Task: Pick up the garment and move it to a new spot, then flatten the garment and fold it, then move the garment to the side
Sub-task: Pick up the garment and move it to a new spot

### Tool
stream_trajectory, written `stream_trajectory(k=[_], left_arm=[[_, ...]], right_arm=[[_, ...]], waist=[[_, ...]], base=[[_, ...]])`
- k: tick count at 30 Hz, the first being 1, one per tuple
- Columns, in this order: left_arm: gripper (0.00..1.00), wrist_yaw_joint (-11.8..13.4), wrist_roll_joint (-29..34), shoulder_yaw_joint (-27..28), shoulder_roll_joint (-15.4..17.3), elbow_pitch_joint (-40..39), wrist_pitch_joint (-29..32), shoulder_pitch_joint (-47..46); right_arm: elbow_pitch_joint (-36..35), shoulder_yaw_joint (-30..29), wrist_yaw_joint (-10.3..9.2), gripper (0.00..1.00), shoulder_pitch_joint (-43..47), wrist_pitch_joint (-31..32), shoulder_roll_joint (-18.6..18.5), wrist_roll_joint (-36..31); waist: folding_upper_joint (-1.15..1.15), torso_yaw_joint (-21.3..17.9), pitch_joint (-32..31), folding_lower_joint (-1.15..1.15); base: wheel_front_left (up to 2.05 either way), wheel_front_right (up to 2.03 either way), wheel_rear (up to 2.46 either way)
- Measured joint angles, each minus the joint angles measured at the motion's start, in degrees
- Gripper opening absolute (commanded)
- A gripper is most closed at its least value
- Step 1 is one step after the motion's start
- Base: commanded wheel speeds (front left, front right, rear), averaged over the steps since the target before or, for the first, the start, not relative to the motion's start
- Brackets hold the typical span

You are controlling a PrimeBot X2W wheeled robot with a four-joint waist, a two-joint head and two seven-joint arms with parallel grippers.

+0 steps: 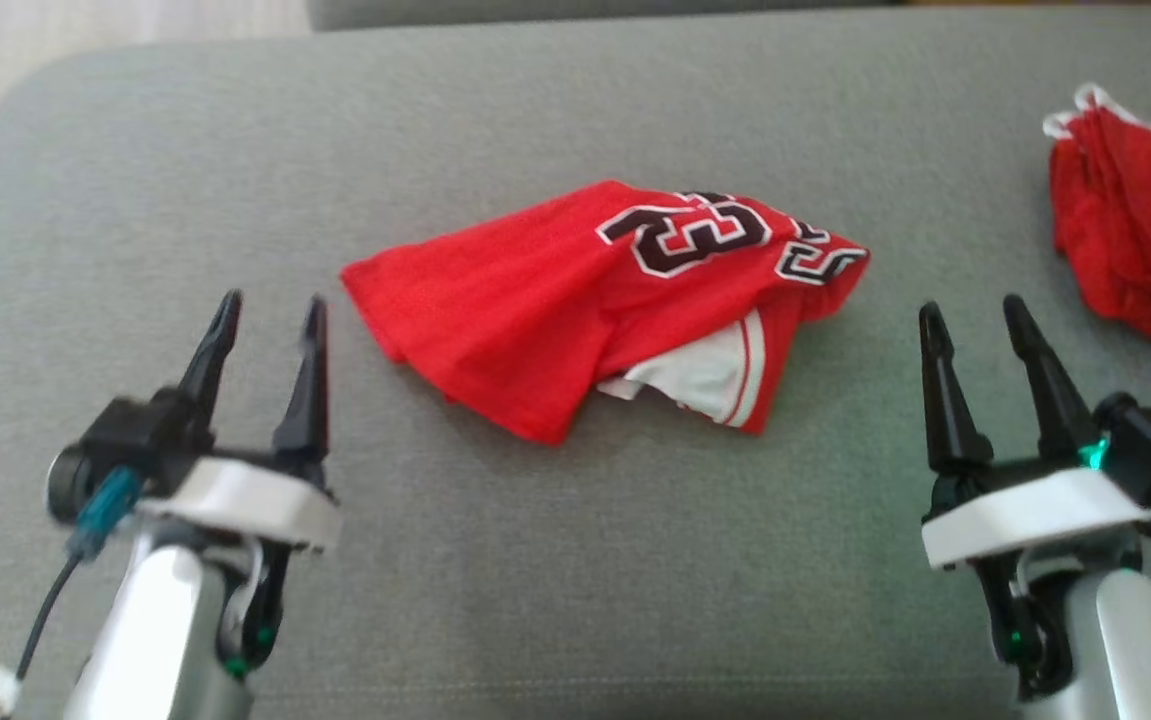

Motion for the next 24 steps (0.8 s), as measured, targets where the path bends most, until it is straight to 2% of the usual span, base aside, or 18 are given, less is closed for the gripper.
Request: stream_trajectory(k=[8, 24], left_arm=[[1.00, 0.6, 0.0, 0.4, 1.1, -1.9, 0.0, 6.6], [1.00, 2.5, 0.3, 0.4, 2.4, -5.2, 0.9, 14.5]], right_arm=[[0.0, -0.1, 0.00, 1.00, 2.8, 1.1, 0.0, -0.8], [-0.1, -0.2, 0.00, 1.00, 7.6, 2.0, 0.0, -1.8]], waist=[[0.00, 2.3, -4.0, 0.00], [0.00, 1.2, -9.4, 0.00]], base=[[0.00, 0.00, 0.00], [0.00, 0.00, 0.00]])
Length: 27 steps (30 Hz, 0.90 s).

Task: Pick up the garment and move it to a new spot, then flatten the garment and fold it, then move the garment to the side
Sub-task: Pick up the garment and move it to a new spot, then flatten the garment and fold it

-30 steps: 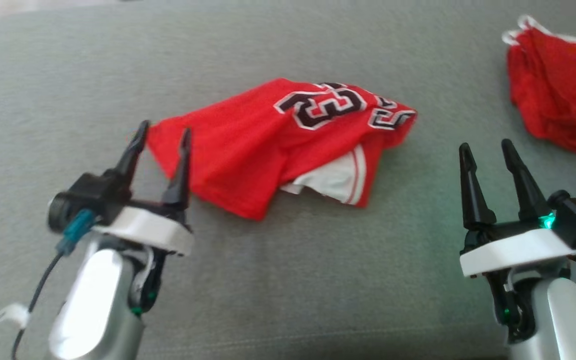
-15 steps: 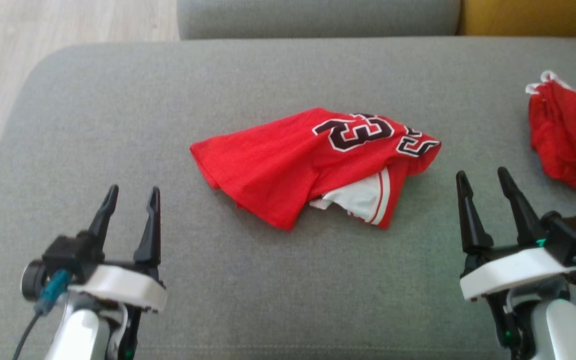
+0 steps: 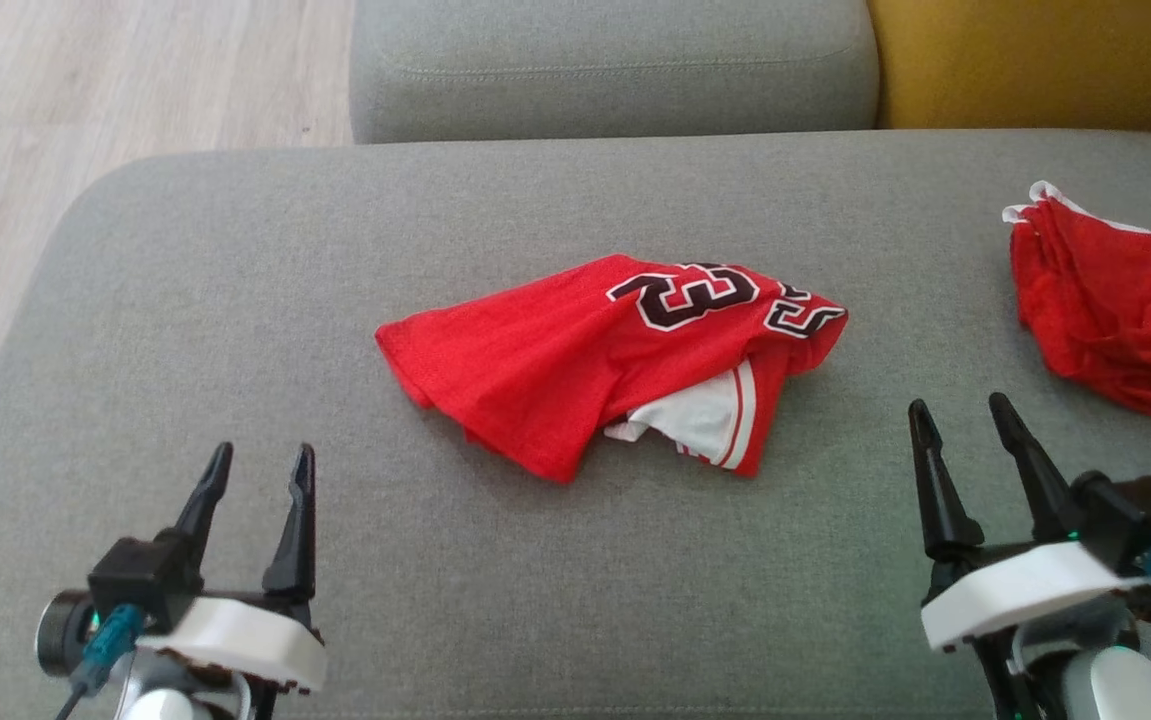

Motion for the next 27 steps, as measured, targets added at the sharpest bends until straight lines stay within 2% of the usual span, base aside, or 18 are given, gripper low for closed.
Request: stream_trajectory(k=[27], left_arm=[[1.00, 0.8, -0.4, -0.5, 0.5, -1.3, 0.9, 0.2]], right_arm=[[-0.6, -0.3, 0.00, 1.00, 0.6, 0.0, 0.0, 0.0]], waist=[[0.00, -0.6, -0.2, 0.00]], base=[[0.00, 0.00, 0.00]])
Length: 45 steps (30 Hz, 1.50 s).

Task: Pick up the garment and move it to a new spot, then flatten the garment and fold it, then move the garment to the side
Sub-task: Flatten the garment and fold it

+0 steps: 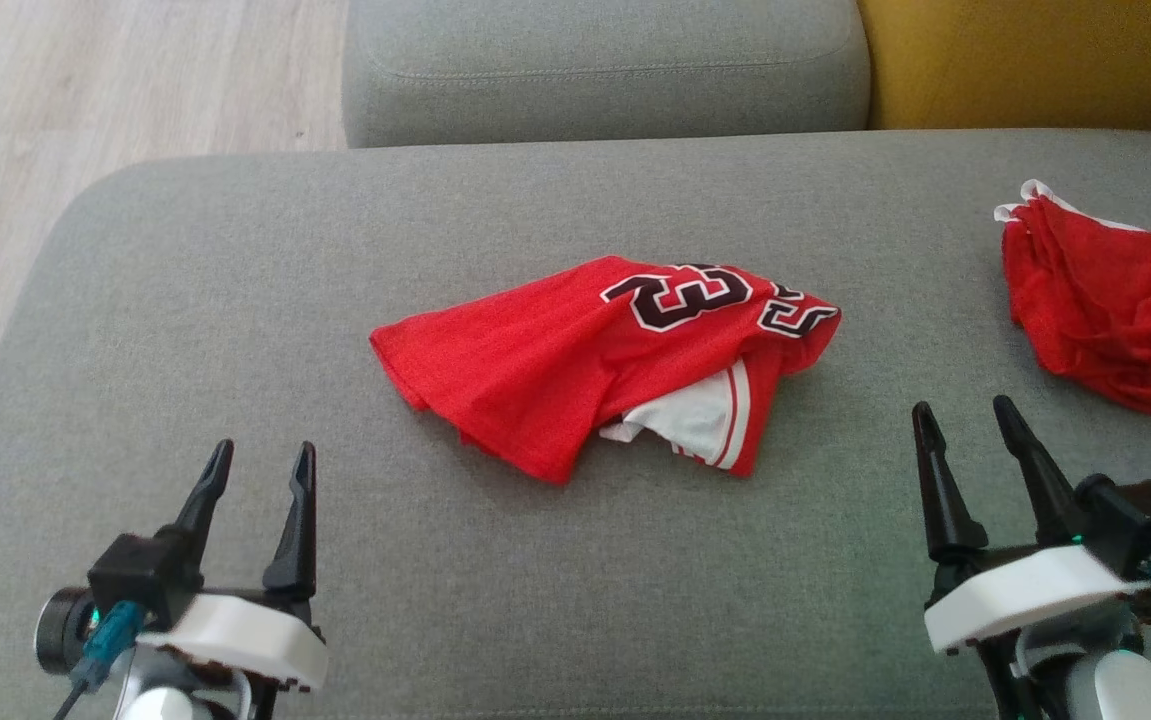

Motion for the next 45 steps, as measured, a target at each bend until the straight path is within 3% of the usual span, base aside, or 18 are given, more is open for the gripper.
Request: stream_trajectory(k=[21, 30, 39, 40, 41, 45], left_arm=[[1.00, 0.0, 0.0, -2.7, 0.2, 0.9, 0.0, -1.3], [1.00, -4.8, -1.9, -7.8, -2.9, 5.2, 3.5, -9.0], [1.00, -6.5, -4.4, -8.9, -3.2, 13.0, 7.0, -11.4], [0.22, -7.2, -4.7, -9.0, -3.1, 13.2, 6.8, -12.1], [0.00, -7.5, -4.8, -9.1, -3.1, 13.1, 6.5, -12.5], [0.00, -8.5, -5.0, -10.2, -3.0, 11.0, 6.0, -13.8]], right_arm=[[-0.3, -0.4, 0.00, 1.00, -0.1, -0.1, 0.0, 0.0], [-0.5, 1.2, 0.00, 1.00, -3.3, -0.7, 0.0, 0.7], [0.7, 0.9, 0.00, 1.00, -4.0, -2.8, 0.0, 1.9], [0.8, 0.7, 0.00, 1.00, -4.0, -3.2, 0.0, 2.0], [0.9, 0.7, 0.00, 1.00, -4.0, -3.2, 0.0, 2.2], [1.1, 0.5, 0.00, 1.00, -4.3, -3.5, 0.0, 2.7]], waist=[[0.00, -0.3, 1.8, 0.00], [0.00, -3.6, 6.3, 0.01], [0.00, -9.7, 10.8, 0.01], [0.00, -10.5, 11.7, 0.01], [0.00, -10.8, 12.0, 0.01], [0.00, -11.0, 12.6, 0.01]], base=[[0.00, 0.00, 0.00], [0.00, 0.00, 0.00], [0.00, 0.00, 0.00], [0.00, 0.00, 0.00], [0.00, 0.00, 0.00], [0.00, 0.00, 0.00]])
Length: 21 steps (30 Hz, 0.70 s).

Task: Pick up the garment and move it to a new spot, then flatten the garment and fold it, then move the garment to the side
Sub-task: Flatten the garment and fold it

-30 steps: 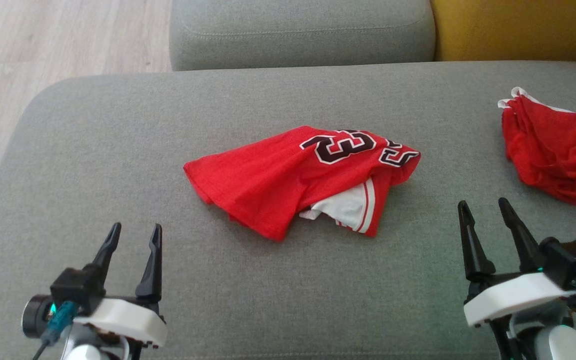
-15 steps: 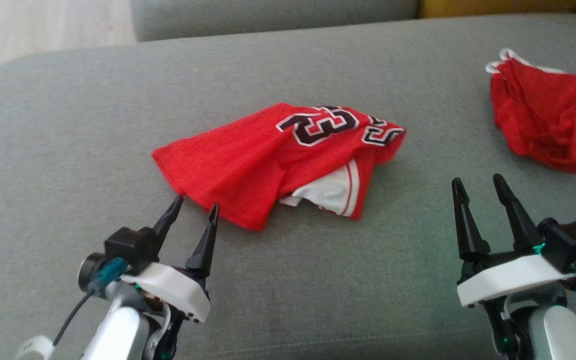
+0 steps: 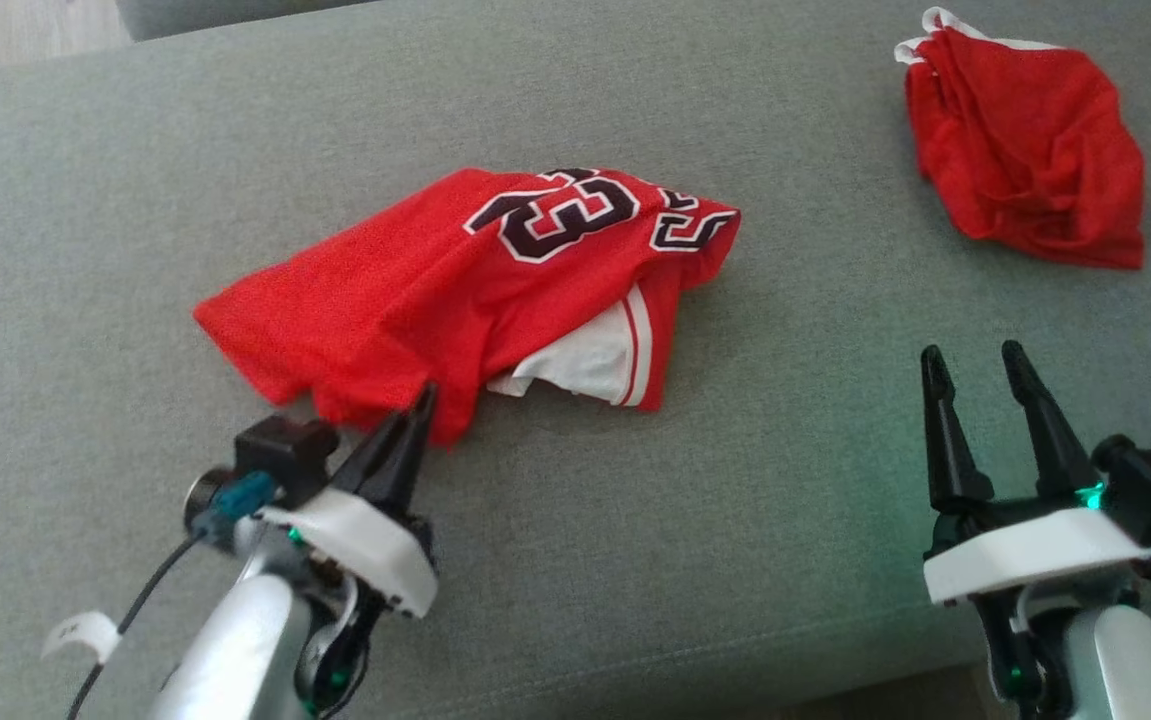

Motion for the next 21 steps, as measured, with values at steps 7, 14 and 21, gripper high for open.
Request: stream_trajectory(k=[7, 14, 21], left_arm=[[0.00, -1.0, 0.0, -3.8, 0.9, -14.0, 1.2, -0.8], [0.00, -1.4, -1.3, -4.6, 3.3, -30.1, 5.3, -0.8], [0.00, 0.6, -2.0, -3.4, 4.9, -41.5, 8.8, -0.4]], right_arm=[[0.8, -0.2, 0.00, 1.00, -0.8, -0.2, 0.0, 0.8], [1.9, -0.4, 0.00, 1.00, -0.8, -0.7, 0.0, 1.6], [3.4, -0.5, 0.00, 1.00, -0.8, -1.2, 0.0, 2.8]], waist=[[0.00, 2.4, -0.5, -0.01], [0.00, 5.6, -1.5, -0.01], [0.00, 8.1, -2.4, -0.01]], base=[[0.00, 0.00, 0.00], [0.00, 0.00, 0.00], [0.00, 0.00, 0.00]])
